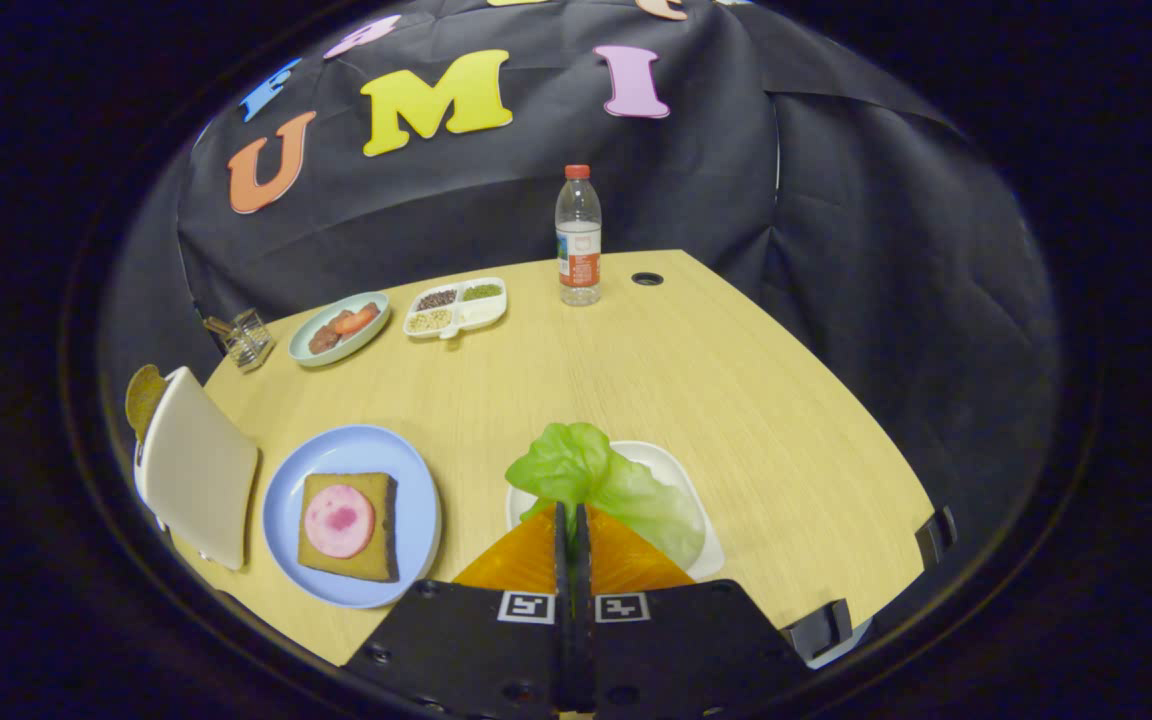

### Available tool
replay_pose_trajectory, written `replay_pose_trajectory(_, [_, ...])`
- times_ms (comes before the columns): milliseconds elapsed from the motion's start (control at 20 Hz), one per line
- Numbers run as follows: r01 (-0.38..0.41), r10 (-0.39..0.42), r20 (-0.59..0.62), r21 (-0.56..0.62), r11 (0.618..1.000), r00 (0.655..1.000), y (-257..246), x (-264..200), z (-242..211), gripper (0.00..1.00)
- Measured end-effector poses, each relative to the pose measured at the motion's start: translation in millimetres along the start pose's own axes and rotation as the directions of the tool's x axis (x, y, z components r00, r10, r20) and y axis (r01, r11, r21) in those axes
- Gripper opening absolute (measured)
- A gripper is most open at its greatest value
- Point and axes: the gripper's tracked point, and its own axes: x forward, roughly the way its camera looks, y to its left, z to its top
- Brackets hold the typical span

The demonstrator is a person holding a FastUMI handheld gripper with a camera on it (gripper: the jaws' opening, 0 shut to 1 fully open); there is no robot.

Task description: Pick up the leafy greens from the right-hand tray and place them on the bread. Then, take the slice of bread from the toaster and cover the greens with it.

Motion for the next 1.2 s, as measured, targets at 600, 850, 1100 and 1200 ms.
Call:
replay_pose_trajectory(600, [-0.051,0.059,0.061,-0.119,0.992,0.996,93,-33,-3,0.0])
replay_pose_trajectory(850, [-0.101,0.109,0.048,-0.155,0.983,0.993,144,-27,-16,0.0])
replay_pose_trajectory(1100, [-0.183,0.182,-0.022,-0.113,0.977,0.983,189,-8,-34,0.0])
replay_pose_trajectory(1200, [-0.183,0.179,-0.042,-0.114,0.977,0.983,198,4,-42,0.0])
